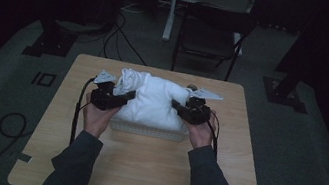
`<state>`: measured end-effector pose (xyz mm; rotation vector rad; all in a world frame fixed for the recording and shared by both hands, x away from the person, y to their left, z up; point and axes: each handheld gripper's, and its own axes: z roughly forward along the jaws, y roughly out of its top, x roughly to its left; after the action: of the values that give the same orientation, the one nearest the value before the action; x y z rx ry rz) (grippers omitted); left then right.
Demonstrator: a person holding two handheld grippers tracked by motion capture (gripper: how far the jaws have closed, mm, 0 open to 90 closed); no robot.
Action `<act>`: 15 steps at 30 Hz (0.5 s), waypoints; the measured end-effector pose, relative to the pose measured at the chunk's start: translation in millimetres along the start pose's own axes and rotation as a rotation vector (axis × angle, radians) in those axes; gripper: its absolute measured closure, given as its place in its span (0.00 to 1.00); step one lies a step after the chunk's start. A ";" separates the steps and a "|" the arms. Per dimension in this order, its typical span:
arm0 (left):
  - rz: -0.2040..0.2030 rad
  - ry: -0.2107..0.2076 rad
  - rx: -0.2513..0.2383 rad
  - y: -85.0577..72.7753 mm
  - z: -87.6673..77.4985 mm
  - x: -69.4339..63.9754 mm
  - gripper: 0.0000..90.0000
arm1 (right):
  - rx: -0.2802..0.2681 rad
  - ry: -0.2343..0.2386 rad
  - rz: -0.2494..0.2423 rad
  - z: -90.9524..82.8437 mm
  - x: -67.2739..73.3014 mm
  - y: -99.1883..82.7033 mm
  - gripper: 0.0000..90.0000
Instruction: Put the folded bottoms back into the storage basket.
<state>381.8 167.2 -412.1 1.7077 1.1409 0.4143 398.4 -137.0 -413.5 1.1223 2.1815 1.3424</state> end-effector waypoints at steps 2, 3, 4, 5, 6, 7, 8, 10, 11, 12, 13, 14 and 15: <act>0.000 0.000 -0.001 0.0 1.5 1.6 0.62 | 0.003 -0.002 -0.001 1.8 -0.7 0.6 0.81; 0.001 0.002 0.000 0.0 2.3 2.4 0.62 | 0.004 -0.002 0.001 2.7 -1.1 1.0 0.81; 0.003 0.004 0.001 0.1 3.0 3.2 0.62 | 0.003 -0.003 0.001 3.5 -1.5 1.4 0.81; 0.001 0.006 0.000 0.2 3.7 3.5 0.62 | 0.003 -0.003 0.006 4.3 -1.7 1.9 0.81; 0.001 0.007 0.001 0.5 4.5 4.3 0.62 | 0.002 -0.003 0.007 5.0 -2.1 2.3 0.81; 0.002 0.010 0.001 0.9 5.1 4.8 0.62 | 0.002 -0.004 0.011 6.0 -2.4 2.8 0.81; 0.002 0.011 0.001 1.2 5.7 5.0 0.62 | 0.003 -0.005 0.010 7.1 -2.8 3.2 0.81; 0.005 0.015 0.000 1.7 7.0 5.4 0.62 | 0.006 -0.008 0.012 8.4 -3.4 3.9 0.81; 0.003 0.017 -0.001 1.8 7.5 5.6 0.62 | 0.007 -0.011 0.009 9.3 -3.8 4.7 0.81; 0.002 0.018 -0.003 1.8 8.3 5.9 0.62 | 0.006 -0.014 0.009 9.8 -3.9 5.1 0.81; 0.001 0.019 -0.004 1.8 9.0 6.4 0.62 | 0.006 -0.017 0.008 10.4 -4.1 5.8 0.81; 0.000 0.020 -0.004 1.9 9.5 6.8 0.62 | 0.005 -0.018 0.007 11.1 -4.4 6.5 0.81; 0.000 0.022 -0.003 1.9 10.5 7.5 0.62 | 0.006 -0.020 0.008 11.5 -4.6 7.1 0.81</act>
<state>393.9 167.6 -416.8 1.7038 1.1552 0.4353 411.8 -132.1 -413.6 1.1433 2.1702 1.3232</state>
